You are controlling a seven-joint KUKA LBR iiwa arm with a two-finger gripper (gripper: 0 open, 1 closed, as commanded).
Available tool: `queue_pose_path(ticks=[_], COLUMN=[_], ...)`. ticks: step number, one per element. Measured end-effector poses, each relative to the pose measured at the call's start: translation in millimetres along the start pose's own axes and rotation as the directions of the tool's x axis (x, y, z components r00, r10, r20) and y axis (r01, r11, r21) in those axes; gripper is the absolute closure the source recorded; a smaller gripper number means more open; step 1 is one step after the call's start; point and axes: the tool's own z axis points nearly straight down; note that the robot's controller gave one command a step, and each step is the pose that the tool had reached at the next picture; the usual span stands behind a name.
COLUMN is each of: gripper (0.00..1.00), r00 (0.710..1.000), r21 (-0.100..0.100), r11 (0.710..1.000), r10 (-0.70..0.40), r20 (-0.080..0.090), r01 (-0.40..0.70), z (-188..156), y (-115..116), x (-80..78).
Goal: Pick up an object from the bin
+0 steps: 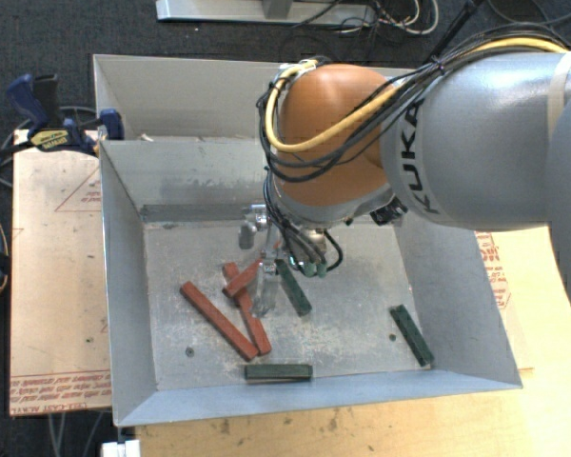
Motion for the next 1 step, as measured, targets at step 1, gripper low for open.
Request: queue_pose_path(ticks=[1], gripper=[0.00], r00=[1.000], r21=[-0.001], r11=[1.000], r10=[0.003], r20=[0.007], r01=[-0.003], z=[-4.0], y=[-0.8], x=[-1.8])
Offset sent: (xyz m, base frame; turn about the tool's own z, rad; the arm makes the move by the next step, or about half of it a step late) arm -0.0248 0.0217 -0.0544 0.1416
